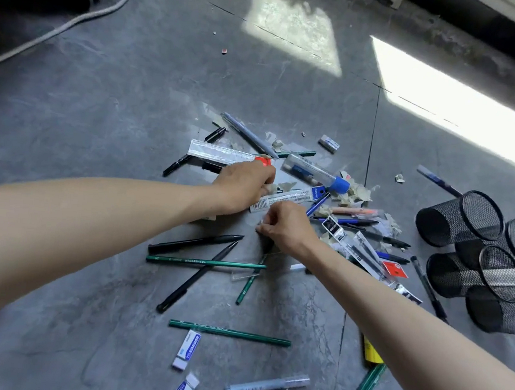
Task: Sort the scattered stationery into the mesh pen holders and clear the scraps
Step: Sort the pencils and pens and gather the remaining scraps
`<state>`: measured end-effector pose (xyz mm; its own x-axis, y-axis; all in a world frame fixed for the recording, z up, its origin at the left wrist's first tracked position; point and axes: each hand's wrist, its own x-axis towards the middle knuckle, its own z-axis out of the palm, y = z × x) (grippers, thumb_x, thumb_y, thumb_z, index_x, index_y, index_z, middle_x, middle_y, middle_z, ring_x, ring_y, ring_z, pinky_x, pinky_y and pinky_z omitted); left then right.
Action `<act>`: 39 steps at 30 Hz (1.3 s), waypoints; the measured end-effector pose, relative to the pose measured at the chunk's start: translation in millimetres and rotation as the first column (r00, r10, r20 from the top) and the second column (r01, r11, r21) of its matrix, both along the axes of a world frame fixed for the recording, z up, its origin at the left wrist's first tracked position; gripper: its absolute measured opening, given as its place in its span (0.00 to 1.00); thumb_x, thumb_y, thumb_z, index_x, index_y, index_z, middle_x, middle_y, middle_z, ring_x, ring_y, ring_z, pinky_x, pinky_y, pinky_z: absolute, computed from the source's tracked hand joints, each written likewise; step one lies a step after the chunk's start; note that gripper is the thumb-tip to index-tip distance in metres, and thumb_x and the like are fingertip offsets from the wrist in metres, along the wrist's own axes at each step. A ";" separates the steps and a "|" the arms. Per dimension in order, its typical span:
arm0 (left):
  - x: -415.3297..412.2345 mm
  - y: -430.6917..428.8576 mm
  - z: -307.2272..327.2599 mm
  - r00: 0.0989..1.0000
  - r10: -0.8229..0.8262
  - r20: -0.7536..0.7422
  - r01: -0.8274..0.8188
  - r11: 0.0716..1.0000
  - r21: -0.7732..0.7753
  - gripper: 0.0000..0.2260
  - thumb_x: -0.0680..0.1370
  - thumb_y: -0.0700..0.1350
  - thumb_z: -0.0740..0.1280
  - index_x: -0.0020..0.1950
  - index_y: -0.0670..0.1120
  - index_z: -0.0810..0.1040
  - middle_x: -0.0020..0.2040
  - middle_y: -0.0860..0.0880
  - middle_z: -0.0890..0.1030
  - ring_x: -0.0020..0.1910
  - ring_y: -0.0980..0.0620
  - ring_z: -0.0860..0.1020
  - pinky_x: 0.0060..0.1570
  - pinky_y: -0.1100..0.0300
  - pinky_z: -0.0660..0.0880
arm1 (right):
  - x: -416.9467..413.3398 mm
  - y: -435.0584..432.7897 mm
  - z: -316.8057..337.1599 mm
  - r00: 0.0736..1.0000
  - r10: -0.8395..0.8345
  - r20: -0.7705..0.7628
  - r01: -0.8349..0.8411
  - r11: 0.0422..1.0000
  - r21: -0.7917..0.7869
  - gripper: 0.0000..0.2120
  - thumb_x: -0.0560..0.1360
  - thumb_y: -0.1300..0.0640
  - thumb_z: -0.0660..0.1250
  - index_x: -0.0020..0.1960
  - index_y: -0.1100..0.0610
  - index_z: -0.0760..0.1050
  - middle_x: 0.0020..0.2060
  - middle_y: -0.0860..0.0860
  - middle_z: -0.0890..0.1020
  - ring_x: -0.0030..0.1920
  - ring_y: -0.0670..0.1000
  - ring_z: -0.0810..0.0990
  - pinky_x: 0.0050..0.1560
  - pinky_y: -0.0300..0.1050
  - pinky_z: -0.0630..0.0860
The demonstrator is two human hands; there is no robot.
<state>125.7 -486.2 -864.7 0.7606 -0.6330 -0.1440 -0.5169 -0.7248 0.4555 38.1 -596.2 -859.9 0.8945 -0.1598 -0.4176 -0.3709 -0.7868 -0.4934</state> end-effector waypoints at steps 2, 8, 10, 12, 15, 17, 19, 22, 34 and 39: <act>3.5 4.2 2.3 0.995 -0.099 0.013 0.099 0.995 0.032 0.05 0.76 0.46 0.64 0.51 0.50 0.75 0.53 0.47 0.77 0.52 0.43 0.75 0.41 0.57 0.65 | -0.2 -2.1 3.8 0.997 -0.047 0.068 0.048 0.999 -0.009 0.10 0.69 0.61 0.68 0.32 0.54 0.70 0.33 0.52 0.78 0.38 0.52 0.77 0.39 0.44 0.71; -3.4 19.9 4.6 0.993 -0.105 -0.059 0.104 0.994 -0.014 0.08 0.75 0.40 0.63 0.51 0.46 0.79 0.53 0.46 0.78 0.53 0.45 0.75 0.44 0.57 0.68 | 13.6 -23.3 16.4 0.941 -0.144 0.305 0.173 0.983 -0.067 0.06 0.73 0.56 0.68 0.40 0.56 0.73 0.49 0.47 0.70 0.51 0.46 0.68 0.49 0.44 0.69; -4.4 22.7 3.4 0.989 -0.111 -0.094 0.111 0.994 0.000 0.08 0.75 0.39 0.63 0.51 0.46 0.79 0.54 0.46 0.75 0.53 0.46 0.74 0.43 0.57 0.67 | 23.1 -26.0 17.4 0.953 -0.117 0.281 0.135 0.990 -0.047 0.07 0.72 0.56 0.70 0.38 0.55 0.73 0.44 0.46 0.73 0.48 0.47 0.72 0.47 0.44 0.70; -4.5 28.9 0.4 0.987 -0.107 -0.116 0.106 0.994 -0.015 0.06 0.75 0.38 0.64 0.48 0.46 0.78 0.53 0.48 0.72 0.51 0.47 0.74 0.44 0.56 0.69 | 27.3 -22.5 14.9 0.971 -0.106 0.212 0.114 0.993 -0.029 0.10 0.71 0.58 0.70 0.35 0.52 0.71 0.36 0.46 0.76 0.41 0.50 0.76 0.42 0.45 0.72; -6.1 35.8 -2.9 0.985 -0.136 -0.111 0.136 0.991 -0.007 0.05 0.74 0.37 0.64 0.43 0.48 0.75 0.49 0.51 0.69 0.45 0.48 0.73 0.41 0.55 0.69 | 25.1 -14.4 10.6 0.988 -0.040 0.147 0.052 0.995 -0.080 0.15 0.69 0.62 0.70 0.30 0.50 0.68 0.35 0.51 0.79 0.39 0.53 0.77 0.39 0.46 0.74; -8.0 35.6 -0.9 0.978 -0.178 -0.105 0.184 0.982 0.051 0.05 0.75 0.39 0.63 0.44 0.48 0.74 0.47 0.52 0.69 0.43 0.50 0.71 0.39 0.57 0.65 | 20.2 -12.3 11.4 0.994 -0.002 0.107 0.011 0.996 -0.086 0.15 0.69 0.64 0.68 0.30 0.50 0.68 0.35 0.51 0.79 0.39 0.52 0.77 0.36 0.43 0.71; -9.4 33.7 0.5 0.971 -0.203 -0.124 0.215 0.973 0.087 0.06 0.74 0.39 0.63 0.43 0.50 0.71 0.46 0.51 0.72 0.46 0.49 0.72 0.41 0.58 0.66 | 13.9 -14.3 12.5 0.997 -0.005 0.076 0.010 0.997 -0.070 0.13 0.68 0.67 0.68 0.33 0.52 0.69 0.35 0.49 0.77 0.39 0.51 0.75 0.34 0.39 0.68; -13.1 34.9 0.2 0.964 -0.213 -0.162 0.229 0.970 0.087 0.07 0.73 0.38 0.62 0.44 0.50 0.68 0.42 0.53 0.72 0.46 0.48 0.73 0.41 0.57 0.67 | -0.8 -20.6 15.1 0.999 -0.049 -0.004 0.049 0.999 0.021 0.14 0.67 0.67 0.70 0.47 0.53 0.72 0.35 0.49 0.77 0.37 0.50 0.76 0.33 0.38 0.68; -63.0 40.7 11.0 0.935 -0.263 -0.239 0.268 0.963 -0.012 0.12 0.75 0.39 0.62 0.58 0.48 0.73 0.47 0.50 0.76 0.49 0.49 0.74 0.48 0.56 0.70 | -41.4 -26.7 25.1 0.999 -0.045 -0.014 0.046 0.999 0.021 0.06 0.69 0.60 0.75 0.38 0.61 0.80 0.27 0.48 0.76 0.24 0.42 0.71 0.22 0.30 0.65; -74.1 41.3 4.0 0.939 -0.144 -0.312 0.169 0.984 0.056 0.12 0.74 0.45 0.68 0.53 0.47 0.68 0.43 0.50 0.74 0.49 0.44 0.75 0.44 0.54 0.70 | -47.2 -6.9 18.4 0.996 -0.092 -0.011 0.091 0.993 -0.070 0.19 0.63 0.49 0.79 0.36 0.61 0.74 0.30 0.55 0.77 0.31 0.51 0.71 0.30 0.44 0.65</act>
